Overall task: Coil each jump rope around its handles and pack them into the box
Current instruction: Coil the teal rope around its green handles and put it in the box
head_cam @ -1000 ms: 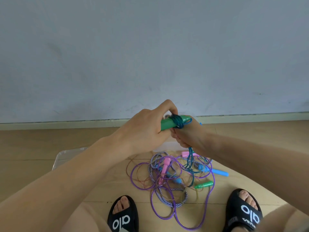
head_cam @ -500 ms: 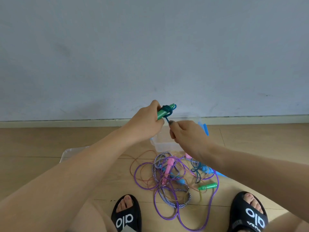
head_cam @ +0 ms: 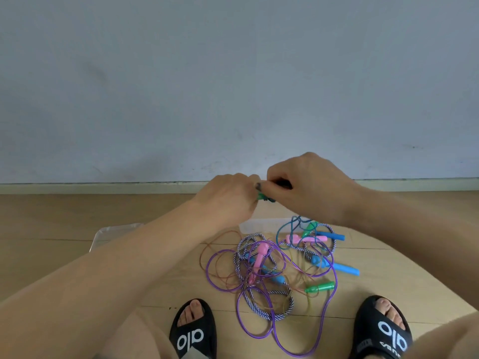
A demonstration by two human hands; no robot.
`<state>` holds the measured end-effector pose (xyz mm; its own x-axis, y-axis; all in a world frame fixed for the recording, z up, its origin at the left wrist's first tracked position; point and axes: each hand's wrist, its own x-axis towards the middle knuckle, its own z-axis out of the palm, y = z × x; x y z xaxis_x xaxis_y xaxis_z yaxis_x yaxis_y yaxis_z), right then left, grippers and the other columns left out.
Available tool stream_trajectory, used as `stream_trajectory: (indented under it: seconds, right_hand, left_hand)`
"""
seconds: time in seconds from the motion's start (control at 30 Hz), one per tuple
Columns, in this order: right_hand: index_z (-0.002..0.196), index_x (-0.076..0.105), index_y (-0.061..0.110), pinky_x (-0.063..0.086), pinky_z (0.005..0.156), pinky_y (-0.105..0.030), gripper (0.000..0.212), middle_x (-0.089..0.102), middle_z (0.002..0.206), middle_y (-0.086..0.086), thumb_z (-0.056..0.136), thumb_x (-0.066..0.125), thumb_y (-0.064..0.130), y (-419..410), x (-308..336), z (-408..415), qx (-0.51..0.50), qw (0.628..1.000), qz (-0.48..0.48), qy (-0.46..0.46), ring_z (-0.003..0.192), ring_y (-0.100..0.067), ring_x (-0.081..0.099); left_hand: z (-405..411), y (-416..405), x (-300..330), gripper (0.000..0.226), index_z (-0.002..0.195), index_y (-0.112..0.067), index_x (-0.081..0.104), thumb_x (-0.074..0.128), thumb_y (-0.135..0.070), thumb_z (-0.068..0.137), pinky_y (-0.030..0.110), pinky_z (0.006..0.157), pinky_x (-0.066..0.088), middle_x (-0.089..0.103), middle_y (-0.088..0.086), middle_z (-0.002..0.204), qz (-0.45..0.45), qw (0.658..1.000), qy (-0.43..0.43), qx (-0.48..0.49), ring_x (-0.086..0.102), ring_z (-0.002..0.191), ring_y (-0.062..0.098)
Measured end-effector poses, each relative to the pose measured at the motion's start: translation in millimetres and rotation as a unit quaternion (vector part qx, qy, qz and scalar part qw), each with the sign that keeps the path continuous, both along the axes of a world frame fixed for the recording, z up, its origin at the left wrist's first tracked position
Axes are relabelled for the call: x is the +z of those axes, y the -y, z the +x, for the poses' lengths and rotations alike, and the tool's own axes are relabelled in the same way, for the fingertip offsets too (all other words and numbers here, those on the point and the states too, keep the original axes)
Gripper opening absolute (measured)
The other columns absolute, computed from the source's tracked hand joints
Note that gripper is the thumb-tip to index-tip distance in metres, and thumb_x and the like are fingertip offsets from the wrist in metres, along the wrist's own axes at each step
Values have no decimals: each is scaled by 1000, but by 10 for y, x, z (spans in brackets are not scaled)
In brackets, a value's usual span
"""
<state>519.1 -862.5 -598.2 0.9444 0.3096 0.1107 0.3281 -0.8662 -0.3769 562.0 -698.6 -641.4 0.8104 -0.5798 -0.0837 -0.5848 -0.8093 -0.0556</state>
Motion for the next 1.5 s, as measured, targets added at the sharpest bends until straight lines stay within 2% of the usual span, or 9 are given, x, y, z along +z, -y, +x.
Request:
stream_trajectory:
  seconds: [0.13, 0.33, 0.57, 0.73, 0.83, 1.0, 1.17, 1.37, 1.5]
  right_hand:
    - [58, 47, 13, 29, 51, -28, 50, 35, 48, 1, 89, 61, 50, 156, 97, 145, 4, 997, 72, -23, 52, -14, 29]
    - [57, 32, 11, 19, 45, -20, 58, 24, 54, 0, 90, 65, 47, 162, 93, 212, 12, 978, 172, -120, 52, -12, 20]
    - [51, 38, 11, 16, 64, -41, 60, 27, 58, -10, 96, 56, 46, 48, -8, 160, -11, 890, 369, -269, 59, -28, 21]
    - [38, 35, 23, 10, 60, -35, 46, 23, 48, 5, 77, 58, 27, -7, 11, 108, -29, 882, 393, -260, 57, -16, 14]
    - [48, 39, 21, 15, 55, -31, 52, 28, 40, 10, 87, 49, -11, 29, -92, 167, -60, 908, 333, -247, 50, -14, 20]
    - [74, 53, 21, 32, 56, -30, 8, 49, 70, -5, 77, 53, 13, 4, -135, 142, -32, 913, 319, -253, 60, -15, 41]
    - [62, 29, 16, 14, 51, -29, 28, 28, 50, -2, 83, 33, -2, -109, -311, 42, -78, 867, 369, -325, 46, -13, 17]
    - [58, 26, 18, 20, 42, -21, 52, 23, 45, 1, 105, 36, 39, -254, -460, -108, -151, 828, 406, -357, 38, -15, 22]
    - [60, 26, 19, 15, 42, -19, 49, 23, 47, 2, 105, 34, 38, -346, -468, -227, -195, 823, 423, -324, 39, -14, 19]
  left_hand:
    - [-109, 54, 84, 10, 93, -20, 34, 40, -26, 98, 34, 61, 34, 60, 10, 96, -4, 998, 0, -60, 58, 80, 33]
    - [-340, 93, 153, 21, 88, -19, 33, 51, -28, 87, 36, 58, 33, 37, -4, 67, -130, 983, -8, -131, 46, 67, 28]
    - [-432, -43, 357, 21, 79, -31, 37, 57, -23, 79, 28, 49, 29, 44, -9, 59, -293, 951, -34, -87, 43, 52, 12]
    - [-398, -101, 389, 13, 82, -18, 46, 59, -19, 84, 29, 51, 30, 49, -6, 63, -329, 942, -46, -49, 45, 58, 12]
    - [-388, -119, 403, 33, 83, -38, 39, 61, -14, 87, 13, 57, 32, 46, -21, 71, -346, 935, -55, -58, 48, 68, -4]
    - [-302, -200, 371, 14, 93, -18, 44, 57, -15, 89, 23, 65, 39, 36, -7, 98, -281, 958, -17, -52, 48, 74, 8]
    - [-270, -188, 355, 12, 96, -11, 47, 54, -20, 92, 43, 63, 48, 41, 2, 118, -188, 981, 29, -36, 52, 64, 26]
    - [-81, -243, 338, 19, 86, -16, 36, 49, -26, 94, 36, 59, 38, 39, 0, 86, -150, 984, 87, 32, 43, 68, 24]
    - [11, -216, 245, 21, 90, -16, 36, 45, -34, 97, 35, 57, 35, 43, 1, 78, -50, 988, 123, 82, 50, 65, 29]
